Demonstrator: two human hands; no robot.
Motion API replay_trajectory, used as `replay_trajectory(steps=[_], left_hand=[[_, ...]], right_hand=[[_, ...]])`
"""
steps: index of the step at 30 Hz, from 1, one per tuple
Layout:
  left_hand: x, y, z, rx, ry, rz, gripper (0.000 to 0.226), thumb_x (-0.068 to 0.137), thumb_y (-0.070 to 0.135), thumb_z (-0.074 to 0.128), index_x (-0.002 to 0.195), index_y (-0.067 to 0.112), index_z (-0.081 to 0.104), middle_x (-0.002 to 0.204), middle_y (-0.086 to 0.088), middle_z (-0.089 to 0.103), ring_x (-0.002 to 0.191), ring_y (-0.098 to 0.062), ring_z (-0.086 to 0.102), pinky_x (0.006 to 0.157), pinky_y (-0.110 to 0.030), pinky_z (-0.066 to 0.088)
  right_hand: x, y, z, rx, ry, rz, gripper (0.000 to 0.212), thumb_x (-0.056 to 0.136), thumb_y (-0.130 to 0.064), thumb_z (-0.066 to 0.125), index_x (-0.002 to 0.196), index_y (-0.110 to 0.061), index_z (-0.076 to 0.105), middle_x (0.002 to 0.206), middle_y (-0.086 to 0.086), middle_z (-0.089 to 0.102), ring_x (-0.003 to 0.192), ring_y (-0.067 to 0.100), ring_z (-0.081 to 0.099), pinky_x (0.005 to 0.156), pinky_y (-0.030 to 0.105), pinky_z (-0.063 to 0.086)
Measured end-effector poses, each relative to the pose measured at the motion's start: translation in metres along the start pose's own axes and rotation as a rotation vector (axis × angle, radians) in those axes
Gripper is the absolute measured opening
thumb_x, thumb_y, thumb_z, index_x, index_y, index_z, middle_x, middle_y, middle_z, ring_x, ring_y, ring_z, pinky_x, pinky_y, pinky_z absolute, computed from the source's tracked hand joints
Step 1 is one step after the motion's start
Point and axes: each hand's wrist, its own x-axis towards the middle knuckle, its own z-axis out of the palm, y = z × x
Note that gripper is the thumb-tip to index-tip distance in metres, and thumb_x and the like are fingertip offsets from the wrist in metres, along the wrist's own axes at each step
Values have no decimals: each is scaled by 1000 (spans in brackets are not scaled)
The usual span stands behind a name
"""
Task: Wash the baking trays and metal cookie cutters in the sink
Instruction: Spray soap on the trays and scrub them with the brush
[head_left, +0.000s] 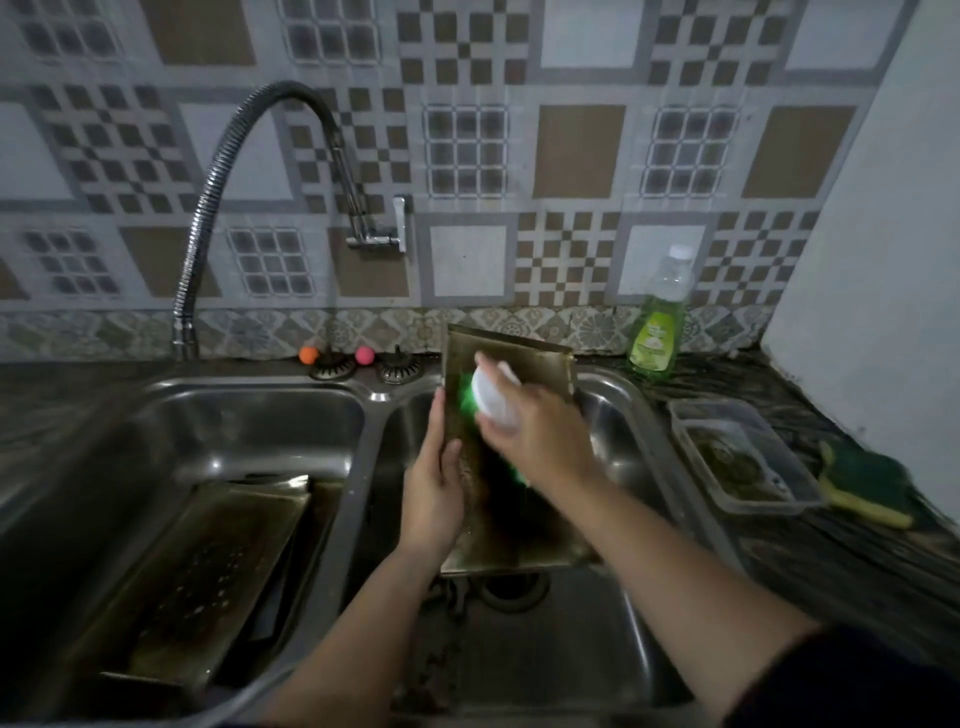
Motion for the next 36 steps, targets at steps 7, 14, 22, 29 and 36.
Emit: replay_trajectory(steps=[7,14,22,29,36], left_hand=[[36,7,-33,-104,62,65,54,101,3,36,149,25,27,133,40,35,130,18,31,108,-9,27],[49,10,-57,-93,34,84,60,99,-2,37,149,29,26,119,53,37,116,30,34,97,1,31],[55,10,-61,-149,-1,65,58,99,0,37,149,28,27,133,36,38,117,27,36,98,-3,33],[56,10,-76,-140,-21,102,57,99,-3,39,149,21,26,116,48,39,104,35,37,86,6,31],[44,20,-58,-133,-69,153,58,100,0,39,149,28,26,134,41,30,126,26,24,103,0,23]], right_hand=[[41,-40,3,96,94,-17,67,87,-41,62,145,-45,29,106,3,70,87,19,66,76,30,54],[-1,-62,24,160,123,31,65,88,-45,61,144,-50,28,116,-1,66,95,15,66,81,28,55],[55,-85,16,69,143,145,66,90,-43,58,146,-46,24,109,-1,68,78,11,64,68,25,55],[7,-68,38,193,236,270,64,89,-44,60,144,-50,27,102,2,68,77,10,63,62,20,52],[82,-11,-18,-124,235,464,65,93,-46,54,149,-43,20,107,17,67,91,32,63,72,34,48]])
